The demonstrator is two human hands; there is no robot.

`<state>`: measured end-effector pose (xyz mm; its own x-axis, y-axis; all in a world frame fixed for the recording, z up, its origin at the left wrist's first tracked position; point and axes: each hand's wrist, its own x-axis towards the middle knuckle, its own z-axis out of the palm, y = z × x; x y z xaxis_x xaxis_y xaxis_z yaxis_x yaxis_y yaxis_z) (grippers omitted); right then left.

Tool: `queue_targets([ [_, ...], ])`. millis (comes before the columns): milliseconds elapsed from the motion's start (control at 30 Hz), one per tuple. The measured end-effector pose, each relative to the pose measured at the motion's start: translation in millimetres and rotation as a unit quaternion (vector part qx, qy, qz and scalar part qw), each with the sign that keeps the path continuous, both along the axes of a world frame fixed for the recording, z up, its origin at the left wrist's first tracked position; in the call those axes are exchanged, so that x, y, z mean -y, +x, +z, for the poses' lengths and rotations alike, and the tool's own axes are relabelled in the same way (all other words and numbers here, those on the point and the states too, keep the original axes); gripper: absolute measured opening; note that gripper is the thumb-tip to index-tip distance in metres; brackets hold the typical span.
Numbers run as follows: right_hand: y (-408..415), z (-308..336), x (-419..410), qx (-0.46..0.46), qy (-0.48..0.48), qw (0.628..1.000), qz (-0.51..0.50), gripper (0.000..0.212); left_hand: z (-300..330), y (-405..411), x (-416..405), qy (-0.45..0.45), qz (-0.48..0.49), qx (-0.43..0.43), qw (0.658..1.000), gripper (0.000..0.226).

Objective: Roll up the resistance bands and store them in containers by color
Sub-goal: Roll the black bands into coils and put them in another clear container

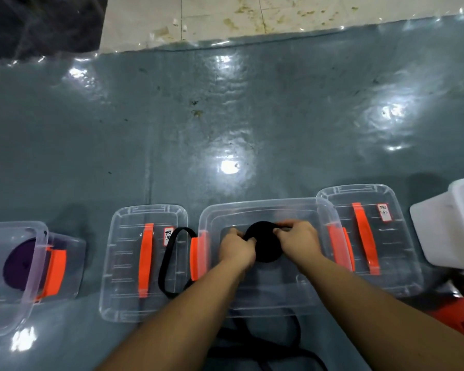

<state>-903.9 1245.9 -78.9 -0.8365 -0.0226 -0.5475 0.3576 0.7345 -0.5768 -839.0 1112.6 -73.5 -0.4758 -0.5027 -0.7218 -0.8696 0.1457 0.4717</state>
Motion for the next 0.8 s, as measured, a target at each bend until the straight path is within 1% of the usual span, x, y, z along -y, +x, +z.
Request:
queue_targets([
  [100, -1, -3, 3, 0.007, -0.008, 1.0, -0.017, 0.019, -2, 1, 1, 0.012, 0.01, -0.006, 1.0, 0.02],
  [267, 0, -5, 2, 0.001, -0.015, 1.0, -0.026, 0.019, -6, 4, -2, 0.004, 0.014, -0.014, 1.0, 0.017],
  [367, 0, -6, 2, 0.004, -0.018, 0.999, -0.036, 0.019, -6, 3, -2, 0.004, 0.018, -0.005, 1.0, 0.019],
  [400, 0, -6, 3, 0.01, -0.02, 0.999, -0.044, 0.02, -6, 3, -2, 0.003, 0.017, 0.0, 1.0, 0.023],
  [500, -3, -7, 5, 0.012, 0.0, 0.999, -0.049, 0.023, -4, 0, -3, -0.012, 0.024, 0.027, 0.999, 0.045],
  [567, -4, -5, 6, 0.017, 0.025, 0.998, -0.056, 0.023, -3, -2, -4, -0.021, 0.027, 0.039, 0.999, 0.052],
  [667, -5, 1, 6, 0.052, 0.061, 0.995, -0.056, 0.026, -3, -4, -1, -0.005, 0.016, 0.054, 0.998, 0.049],
  [800, -4, 12, 6, 0.072, 0.082, 0.994, 0.008, 0.03, 1, -6, -1, 0.041, 0.031, 0.06, 0.997, 0.036],
])
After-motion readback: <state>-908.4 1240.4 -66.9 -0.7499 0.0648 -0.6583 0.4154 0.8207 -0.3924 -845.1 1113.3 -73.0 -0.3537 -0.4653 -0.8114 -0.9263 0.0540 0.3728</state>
